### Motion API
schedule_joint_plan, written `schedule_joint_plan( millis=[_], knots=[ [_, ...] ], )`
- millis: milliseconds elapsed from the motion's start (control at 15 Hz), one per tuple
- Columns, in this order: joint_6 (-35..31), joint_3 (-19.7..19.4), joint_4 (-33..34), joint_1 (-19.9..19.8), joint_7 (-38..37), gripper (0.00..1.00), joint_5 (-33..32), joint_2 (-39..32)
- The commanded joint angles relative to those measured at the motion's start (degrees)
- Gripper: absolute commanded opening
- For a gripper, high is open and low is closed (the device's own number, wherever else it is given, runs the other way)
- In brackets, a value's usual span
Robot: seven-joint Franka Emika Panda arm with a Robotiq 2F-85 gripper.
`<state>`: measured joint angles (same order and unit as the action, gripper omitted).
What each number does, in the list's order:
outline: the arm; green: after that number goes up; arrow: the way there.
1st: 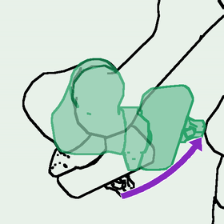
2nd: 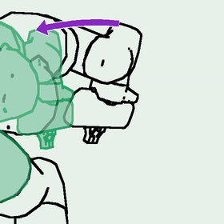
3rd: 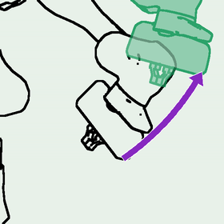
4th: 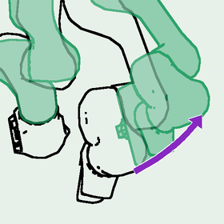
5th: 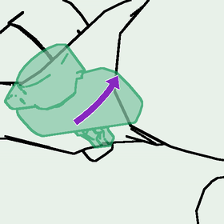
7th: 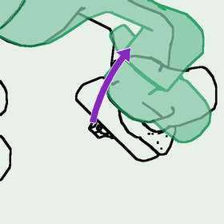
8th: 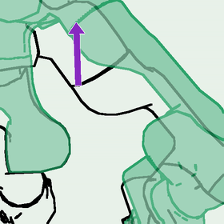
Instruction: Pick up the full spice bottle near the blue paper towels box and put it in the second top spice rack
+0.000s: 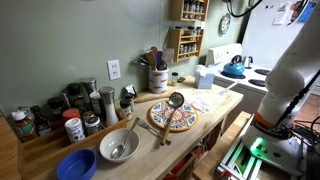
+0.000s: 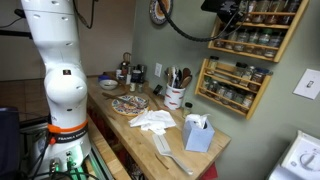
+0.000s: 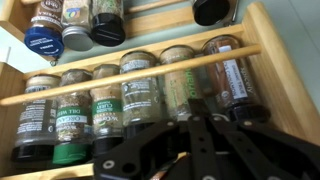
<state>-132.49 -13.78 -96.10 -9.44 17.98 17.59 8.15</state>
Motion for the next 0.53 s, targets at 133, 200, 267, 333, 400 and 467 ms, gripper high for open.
schedule_joint_plan(
  millis=[133,200,267,333,400,467],
  knots=[
    [3.18,-0.23,-2.18,0.16,-0.03,0.0,-0.67,2.89],
    [4.88,-0.37,-1.94,0.14,0.15,0.0,-0.66,3.66],
    [7.22,-0.54,-1.66,0.07,0.4,0.0,-0.98,4.58],
    [10.57,-0.76,-1.56,-0.03,1.23,0.0,-2.01,5.84],
    [13.75,-1.01,-1.35,0.0,1.48,0.0,-2.37,6.89],
    [17.03,-1.18,-1.3,0.01,1.91,0.26,-3.3,8.13]
  ],
)
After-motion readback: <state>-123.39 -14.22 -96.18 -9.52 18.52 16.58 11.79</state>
